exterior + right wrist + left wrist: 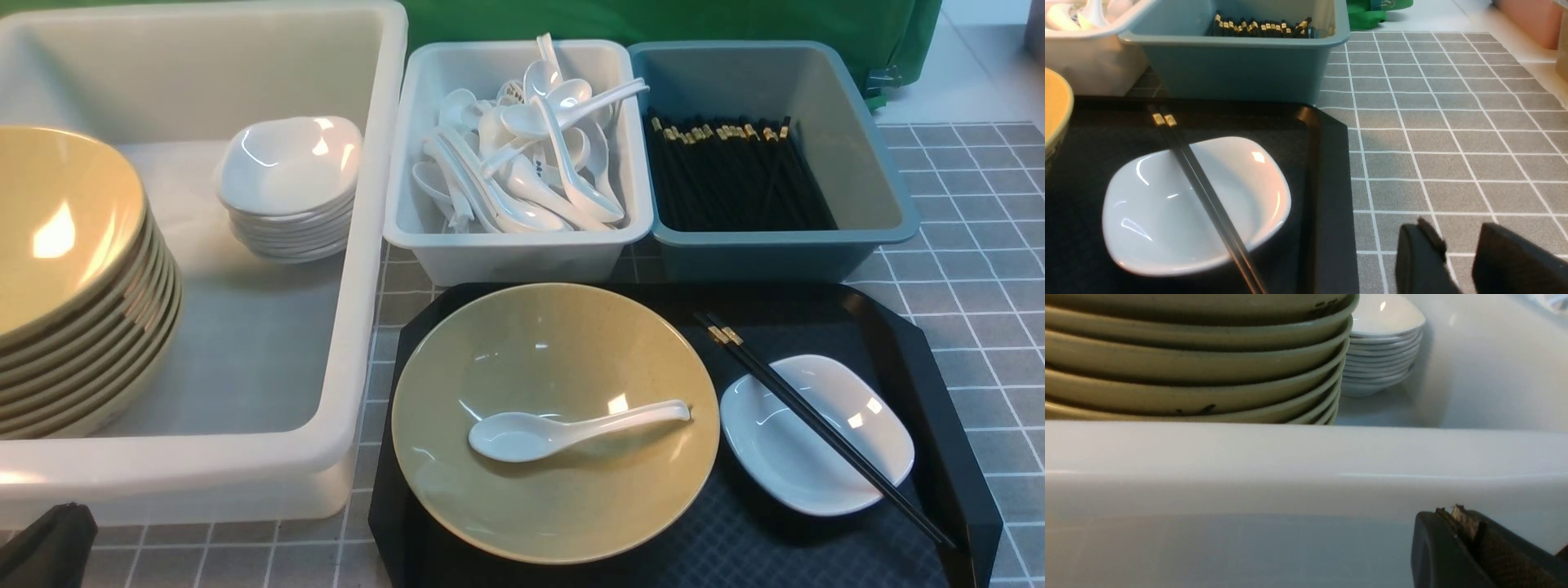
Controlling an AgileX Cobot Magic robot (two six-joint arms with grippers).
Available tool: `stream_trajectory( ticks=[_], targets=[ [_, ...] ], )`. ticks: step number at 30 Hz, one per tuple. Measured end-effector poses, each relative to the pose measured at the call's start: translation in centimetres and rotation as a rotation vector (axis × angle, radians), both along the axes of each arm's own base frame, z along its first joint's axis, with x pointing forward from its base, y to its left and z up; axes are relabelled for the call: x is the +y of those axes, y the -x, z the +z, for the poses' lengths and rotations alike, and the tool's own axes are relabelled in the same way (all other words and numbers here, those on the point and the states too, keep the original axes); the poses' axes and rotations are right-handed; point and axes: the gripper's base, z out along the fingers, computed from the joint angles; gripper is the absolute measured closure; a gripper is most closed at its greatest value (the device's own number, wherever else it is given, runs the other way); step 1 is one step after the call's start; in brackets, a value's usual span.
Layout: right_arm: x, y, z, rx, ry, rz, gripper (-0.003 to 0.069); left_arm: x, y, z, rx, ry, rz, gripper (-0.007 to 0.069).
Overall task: On grey table put chopsticks spoon bowls plates into blue grey white boxes.
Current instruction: 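Move the grippers toward the tableware on the black tray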
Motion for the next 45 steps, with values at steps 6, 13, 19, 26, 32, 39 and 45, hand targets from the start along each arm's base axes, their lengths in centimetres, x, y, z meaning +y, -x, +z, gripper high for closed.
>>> stream_trajectory(
  ticks=[6, 13, 19, 26, 32, 39, 45],
  targets=[
    [0.4, 0.0, 0.0, -0.004, -0.44, -0.07, 0.0421, -0.7, -0.1, 1.1, -0.034, 0.871, 0.032, 0.0636],
    [1.0, 0.0, 0.1, 0.02, -1.184, -0.196, 0.0421, -0.3, -0.1, 2.0, -0.097, 1.309, 0.072, 0.0636],
    [0.9, 0.0, 0.3, -0.007, -1.09, -0.169, 0.0421, -0.2, -0.1, 2.1, -0.104, 1.324, 0.075, 0.0636],
    [0.9, -0.1, 0.5, -0.024, -0.927, -0.118, 0.0421, -1.2, 0.7, 5.2, -0.128, 0.945, -0.069, 0.0636],
    [1.2, 0.0, 6.8, -0.089, -0.498, 0.062, 0.0526, -1.9, 0.6, 11.7, -0.115, 0.402, -0.176, 0.0636],
    [2.3, -3.4, 14.0, 0.188, -0.074, 0.235, 0.0627, -2.1, -4.0, 15.4, 0.246, 0.061, -0.216, 0.0636],
    [3.5, -8.7, 17.1, 0.56, 0.094, 0.402, 0.0626, -1.7, -7.5, 17.0, 0.519, -0.146, -0.262, 0.0636]
  ],
)
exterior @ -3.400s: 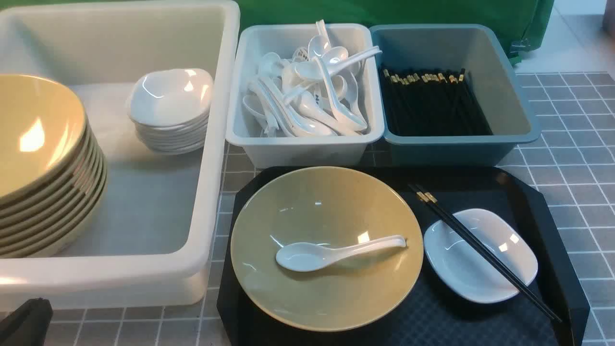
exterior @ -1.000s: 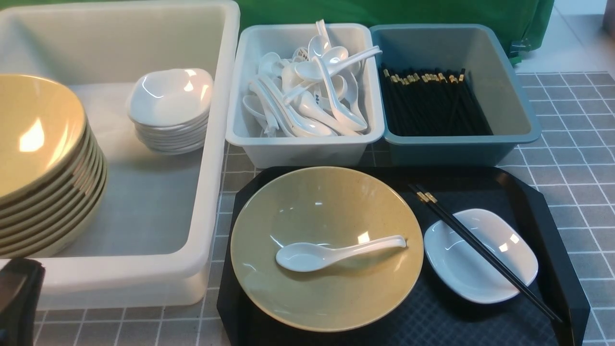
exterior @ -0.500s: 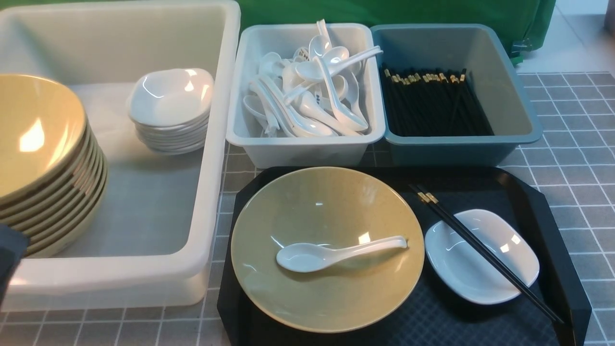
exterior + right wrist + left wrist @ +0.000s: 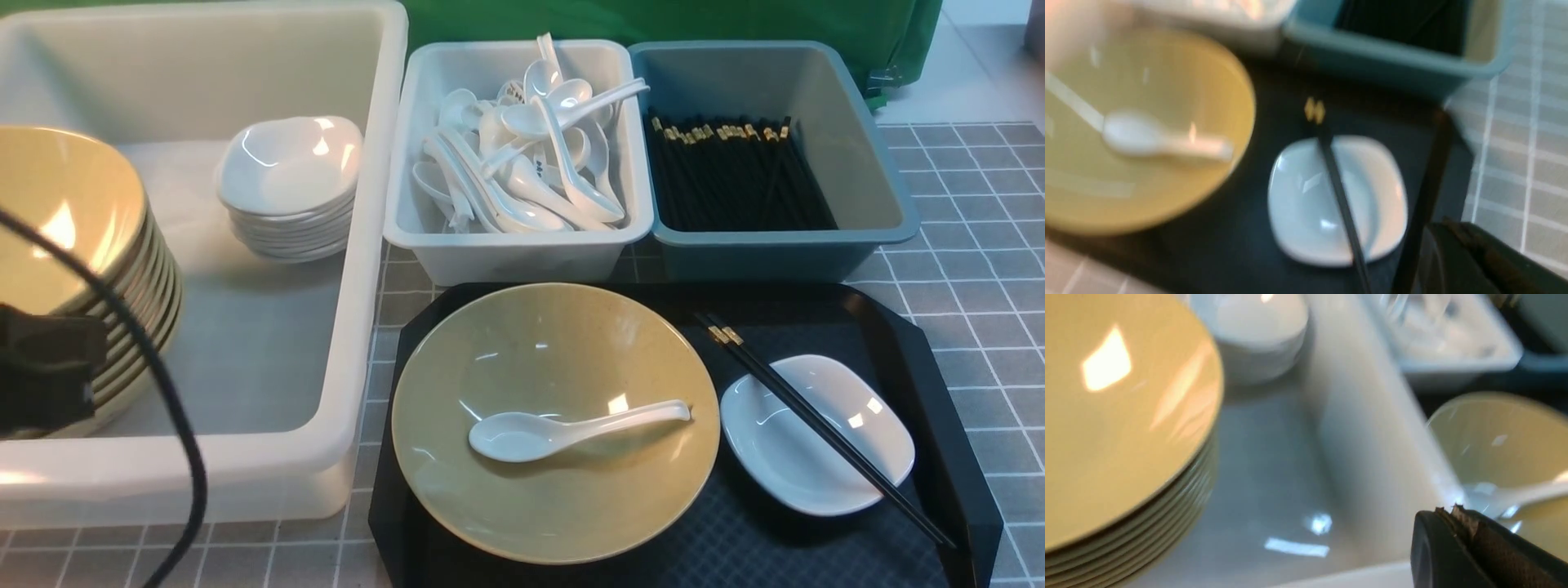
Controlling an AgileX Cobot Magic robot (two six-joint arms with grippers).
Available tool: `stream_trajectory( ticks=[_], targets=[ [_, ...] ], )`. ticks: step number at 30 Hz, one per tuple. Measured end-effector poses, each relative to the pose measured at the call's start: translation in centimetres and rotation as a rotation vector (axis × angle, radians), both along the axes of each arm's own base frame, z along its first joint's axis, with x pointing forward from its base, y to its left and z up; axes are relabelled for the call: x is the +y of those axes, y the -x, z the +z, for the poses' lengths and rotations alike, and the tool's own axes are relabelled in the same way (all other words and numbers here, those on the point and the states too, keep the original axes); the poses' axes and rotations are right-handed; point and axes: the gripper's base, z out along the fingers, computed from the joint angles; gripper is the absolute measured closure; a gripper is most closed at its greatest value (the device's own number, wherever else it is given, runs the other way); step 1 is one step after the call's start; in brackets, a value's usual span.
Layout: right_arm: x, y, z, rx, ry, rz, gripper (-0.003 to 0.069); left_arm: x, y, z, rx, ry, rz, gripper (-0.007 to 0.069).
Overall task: On grey table put chopsticks spoon bowls plates into blue grey white boxes.
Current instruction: 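Move the grippers toward the tableware on the black tray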
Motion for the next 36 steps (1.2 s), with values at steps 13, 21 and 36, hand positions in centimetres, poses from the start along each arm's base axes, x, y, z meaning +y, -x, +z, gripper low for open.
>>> stream_trajectory(
  ticks=[13, 21, 36],
  targets=[
    [5.7, -10.1, -4.3, 0.344, 0.285, 0.237, 0.0572, -9.8, -4.5, 0.8, 0.145, -0.192, -0.575, 0.0636],
    [7.0, -14.4, -9.0, 0.46, 0.336, 0.234, 0.0267, -13.7, -5.2, -0.7, 0.188, -0.224, -0.701, 0.0636],
    [8.3, -18.2, -15.2, 0.538, 0.368, 0.244, 0.0218, -14.2, -6.2, -2.0, 0.223, -0.278, -0.703, 0.0636]
  ],
)
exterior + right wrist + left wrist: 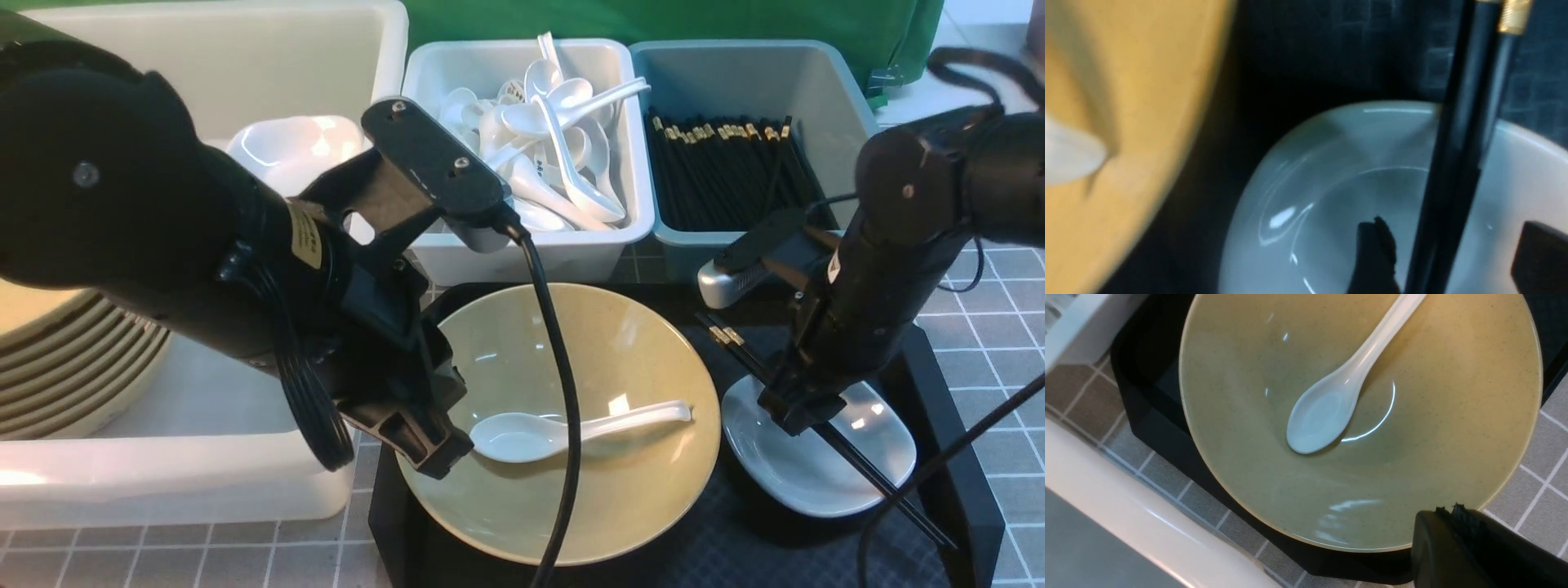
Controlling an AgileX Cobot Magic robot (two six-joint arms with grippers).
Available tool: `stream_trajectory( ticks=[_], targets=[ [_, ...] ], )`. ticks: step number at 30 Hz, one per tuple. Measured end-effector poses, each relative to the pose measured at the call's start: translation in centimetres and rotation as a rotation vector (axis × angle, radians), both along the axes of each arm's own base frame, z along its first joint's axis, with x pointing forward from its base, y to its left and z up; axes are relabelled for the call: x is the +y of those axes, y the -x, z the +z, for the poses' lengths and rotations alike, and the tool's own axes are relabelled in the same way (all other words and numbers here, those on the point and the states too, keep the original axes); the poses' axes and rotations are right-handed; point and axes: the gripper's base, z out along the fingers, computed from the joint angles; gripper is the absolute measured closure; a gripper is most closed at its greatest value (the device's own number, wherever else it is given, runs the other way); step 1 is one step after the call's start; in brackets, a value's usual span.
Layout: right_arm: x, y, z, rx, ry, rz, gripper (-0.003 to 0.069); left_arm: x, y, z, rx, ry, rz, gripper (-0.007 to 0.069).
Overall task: On grey table put chopsticks spoon bowls plates into blue grey white boxes.
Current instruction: 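Move the grippers toward the tableware on the black tray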
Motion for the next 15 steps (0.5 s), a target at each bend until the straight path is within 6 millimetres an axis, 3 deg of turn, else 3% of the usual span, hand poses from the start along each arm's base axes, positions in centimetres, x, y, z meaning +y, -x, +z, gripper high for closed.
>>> stream_trajectory(
  ticks=[4, 5, 6, 9, 15],
  targets=[
    [0.06, -0.17, -0.13, -0.007, -0.003, 0.0, 0.0342, 0.06, -0.01, -0.02, -0.002, -0.008, -0.001, 0.0636],
    [0.06, -0.17, -0.13, -0.007, -0.003, 0.0, 0.0342, 0.07, -0.01, -0.03, -0.002, -0.009, -0.001, 0.0636],
    [0.08, -0.23, -0.08, -0.011, -0.004, 0.0, 0.0412, 0.08, -0.02, -0.03, -0.003, -0.01, -0.001, 0.0636],
    [0.1, -0.27, -0.02, -0.014, -0.005, 0.0, 0.0497, 0.08, -0.02, -0.03, -0.005, -0.012, -0.004, 0.0636],
    [0.1, -0.27, -0.02, -0.013, -0.005, 0.0, 0.051, 0.14, -0.07, -0.04, -0.011, -0.02, -0.005, 0.0636]
  ],
)
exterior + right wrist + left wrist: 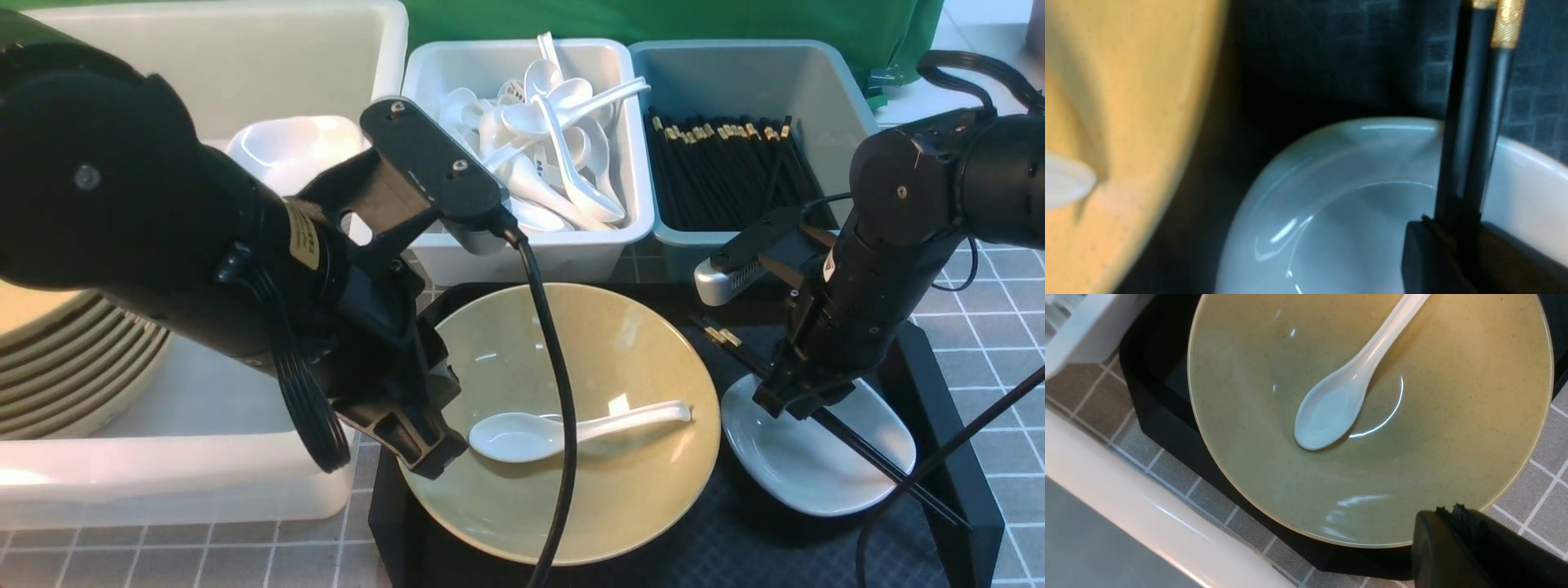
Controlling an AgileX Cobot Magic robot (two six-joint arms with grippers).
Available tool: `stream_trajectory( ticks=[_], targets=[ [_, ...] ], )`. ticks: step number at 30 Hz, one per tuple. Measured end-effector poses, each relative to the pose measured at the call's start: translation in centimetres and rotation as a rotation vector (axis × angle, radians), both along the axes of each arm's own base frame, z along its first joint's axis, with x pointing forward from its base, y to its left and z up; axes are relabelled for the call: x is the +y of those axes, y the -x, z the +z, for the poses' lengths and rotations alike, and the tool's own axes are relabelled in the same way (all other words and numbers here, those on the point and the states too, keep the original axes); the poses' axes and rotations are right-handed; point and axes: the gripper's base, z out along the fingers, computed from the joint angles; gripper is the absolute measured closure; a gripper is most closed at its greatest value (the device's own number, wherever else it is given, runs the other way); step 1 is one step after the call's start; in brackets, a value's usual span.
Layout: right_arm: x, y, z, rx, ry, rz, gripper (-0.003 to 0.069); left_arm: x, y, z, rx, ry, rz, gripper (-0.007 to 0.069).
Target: On grey table put chopsticks spoon bowls plates into blue grey white boxes.
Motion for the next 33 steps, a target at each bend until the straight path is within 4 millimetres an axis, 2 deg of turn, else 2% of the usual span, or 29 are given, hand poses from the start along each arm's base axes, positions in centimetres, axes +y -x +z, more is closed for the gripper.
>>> stream_trajectory(
  ticks=[4, 6, 9, 10, 13, 15, 16, 17, 20, 22, 24, 25, 27, 30, 33],
  targets=[
    [-0.1, 0.3, 0.2, 0.016, 0.006, -0.001, 0.051, 0.0, 0.0, 0.0, -0.005, -0.006, 0.0, 0.0636],
    [-0.2, 0.6, 0.9, 0.018, 0.006, -0.009, 0.051, 0.0, 0.0, 0.0, -0.005, -0.006, 0.0, 0.0636],
    [-0.5, 1.4, 2.9, -0.005, -0.006, -0.034, 0.051, 0.1, 0.0, 0.0, -0.005, -0.007, -0.001, 0.0636],
    [-0.5, 1.4, 2.9, -0.003, -0.005, -0.036, 0.051, 0.1, 0.0, 0.0, -0.005, -0.007, -0.001, 0.0636],
    [-1.1, 3.0, 6.4, -0.066, -0.036, -0.073, 0.051, 0.0, -0.1, 0.1, -0.018, 0.0, 0.001, 0.0636],
    [-1.3, 3.6, 7.6, -0.09, -0.048, -0.084, 0.051, -0.1, -0.2, 0.1, -0.029, 0.009, 0.002, 0.0636],
    [-1.6, 4.4, 9.0, -0.129, -0.07, -0.11, 0.051, -0.2, -0.4, 0.2, -0.047, 0.024, 0.005, 0.0636],
    [-1.6, 4.4, 9.2, -0.134, -0.073, -0.112, 0.051, -0.2, -0.4, 0.2, -0.049, 0.025, 0.006, 0.0636],
    [-2.0, 4.9, 12.1, -0.263, -0.142, -0.167, 0.051, -0.5, -0.8, 0.5, -0.082, 0.071, 0.025, 0.0636],
    [-2.5, 3.6, 14.1, -0.374, -0.193, -0.206, 0.051, -1.0, -1.3, 0.6, -0.106, 0.11, 0.034, 0.0636],
    [-2.7, 2.8, 14.9, -0.414, -0.208, -0.222, 0.051, -1.3, -1.7, 0.8, -0.116, 0.122, 0.037, 0.0636],
    [-3.3, 0.6, 16.3, -0.502, -0.237, -0.257, 0.051, -2.1, -2.6, 1.3, -0.132, 0.15, 0.055, 0.0636],
    [-4.0, -2.4, 17.8, -0.598, -0.271, -0.309, 0.051, -3.2, -4.1, 2.6, -0.162, 0.198, 0.082, 0.0636],
    [-4.2, -5.9, 18.5, -0.654, -0.294, -0.336, 0.051, -4.9, -6.9, 4.4, -0.244, 0.263, 0.112, 0.0636],
    [-3.7, -8.3, 18.4, -0.673, -0.321, -0.343, 0.051, -5.3, -9.7, 5.8, -0.34, 0.286, 0.146, 0.0636]
  ],
)
